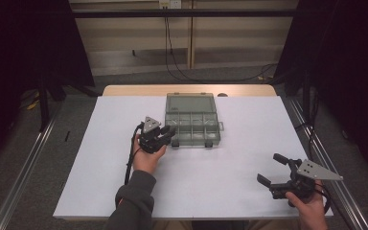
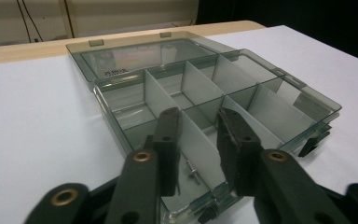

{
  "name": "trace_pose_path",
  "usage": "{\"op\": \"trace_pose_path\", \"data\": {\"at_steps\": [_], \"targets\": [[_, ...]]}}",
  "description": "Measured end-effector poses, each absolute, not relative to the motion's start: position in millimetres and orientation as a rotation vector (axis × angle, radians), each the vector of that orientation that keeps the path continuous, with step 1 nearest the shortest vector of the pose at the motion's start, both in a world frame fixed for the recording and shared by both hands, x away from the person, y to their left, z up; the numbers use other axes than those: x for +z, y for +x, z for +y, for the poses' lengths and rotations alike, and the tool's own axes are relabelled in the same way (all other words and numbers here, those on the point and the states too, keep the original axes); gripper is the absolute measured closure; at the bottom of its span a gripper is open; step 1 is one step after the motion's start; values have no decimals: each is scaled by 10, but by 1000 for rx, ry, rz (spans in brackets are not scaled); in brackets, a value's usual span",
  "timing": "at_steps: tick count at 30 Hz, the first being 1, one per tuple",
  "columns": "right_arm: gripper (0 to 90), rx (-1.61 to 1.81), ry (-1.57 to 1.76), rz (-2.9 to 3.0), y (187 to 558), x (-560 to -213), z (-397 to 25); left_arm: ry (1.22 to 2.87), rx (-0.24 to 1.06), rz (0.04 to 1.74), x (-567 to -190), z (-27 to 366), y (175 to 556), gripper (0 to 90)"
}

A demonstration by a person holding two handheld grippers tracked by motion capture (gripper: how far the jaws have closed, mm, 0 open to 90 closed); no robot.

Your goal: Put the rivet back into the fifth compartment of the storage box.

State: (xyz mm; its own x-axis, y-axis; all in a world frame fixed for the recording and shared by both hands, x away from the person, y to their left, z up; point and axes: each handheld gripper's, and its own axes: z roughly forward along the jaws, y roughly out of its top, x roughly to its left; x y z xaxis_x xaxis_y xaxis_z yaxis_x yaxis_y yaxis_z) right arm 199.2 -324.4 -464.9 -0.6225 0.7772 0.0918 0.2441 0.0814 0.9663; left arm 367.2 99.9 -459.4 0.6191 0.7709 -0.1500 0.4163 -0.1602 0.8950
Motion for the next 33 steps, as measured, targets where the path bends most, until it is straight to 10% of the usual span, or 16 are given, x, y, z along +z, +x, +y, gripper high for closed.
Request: {"op": "trace_pose_path", "data": {"at_steps": [12, 33], "targets": [[6, 1565, 1008, 1913, 1994, -4648, -3240, 1733, 374, 900, -4500, 1137, 3363, 137], [6, 1560, 1006, 1912, 1999, -4647, -3242, 1702, 395, 897, -4556, 1795, 2984, 47]]}}
